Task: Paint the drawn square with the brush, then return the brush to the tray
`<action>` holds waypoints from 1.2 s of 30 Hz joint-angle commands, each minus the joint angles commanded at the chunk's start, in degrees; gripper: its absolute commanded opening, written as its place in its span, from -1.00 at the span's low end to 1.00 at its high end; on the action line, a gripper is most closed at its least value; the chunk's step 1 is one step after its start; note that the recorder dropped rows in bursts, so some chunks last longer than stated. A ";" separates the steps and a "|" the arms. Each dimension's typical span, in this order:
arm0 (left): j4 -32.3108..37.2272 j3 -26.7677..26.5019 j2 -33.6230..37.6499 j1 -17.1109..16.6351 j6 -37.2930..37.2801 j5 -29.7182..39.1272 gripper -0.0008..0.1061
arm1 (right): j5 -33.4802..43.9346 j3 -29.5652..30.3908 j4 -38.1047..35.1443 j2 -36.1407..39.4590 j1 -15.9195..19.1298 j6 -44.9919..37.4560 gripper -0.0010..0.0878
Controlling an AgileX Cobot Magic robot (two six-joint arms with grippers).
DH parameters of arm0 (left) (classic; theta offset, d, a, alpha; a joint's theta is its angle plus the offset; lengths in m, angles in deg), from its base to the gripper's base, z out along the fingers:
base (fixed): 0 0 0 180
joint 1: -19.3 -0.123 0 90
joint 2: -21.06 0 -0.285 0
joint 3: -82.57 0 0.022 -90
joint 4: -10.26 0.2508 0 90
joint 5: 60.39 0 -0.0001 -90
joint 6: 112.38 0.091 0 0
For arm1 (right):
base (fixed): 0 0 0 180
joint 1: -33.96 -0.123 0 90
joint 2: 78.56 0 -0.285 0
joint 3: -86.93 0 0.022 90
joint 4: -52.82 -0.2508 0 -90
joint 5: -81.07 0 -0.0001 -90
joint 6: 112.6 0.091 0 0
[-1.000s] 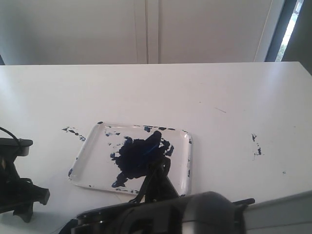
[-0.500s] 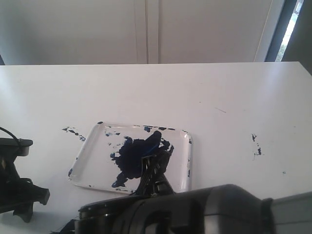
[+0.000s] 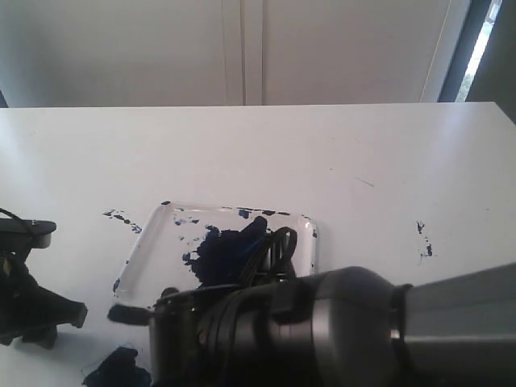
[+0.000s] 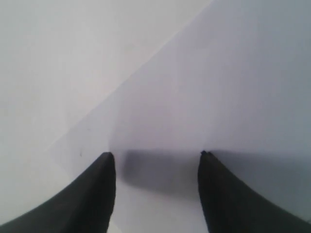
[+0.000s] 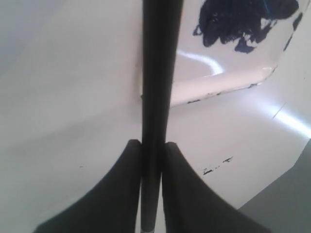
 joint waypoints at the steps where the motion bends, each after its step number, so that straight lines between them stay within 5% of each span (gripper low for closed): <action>1: 0.00 0.00 -1.17 0.00 -0.23 -0.75 -0.15 | -0.59 0.00 0.13 0.00 0.87 0.77 -0.98; 15: -0.31 0.00 -20.62 0.00 -1.80 -2.65 -0.24 | -9.52 8.22 5.62 0.00 8.05 16.91 -0.98; 17: -1.17 0.00 -25.64 0.00 -2.29 -1.78 -0.31 | -11.41 9.96 5.76 0.00 9.00 18.01 -0.98; 22: -2.76 0.00 -40.56 0.00 -2.84 -0.11 -0.94 | -15.25 14.13 7.64 0.00 10.56 24.51 -0.98; 27: -3.31 0.00 -51.67 0.00 -2.84 0.71 -0.91 | -17.31 14.79 9.23 0.00 10.56 27.14 -0.98; 36: -5.47 0.00 -59.83 0.00 -2.84 6.29 -0.91 | -17.31 14.79 10.40 0.00 10.56 32.17 -0.98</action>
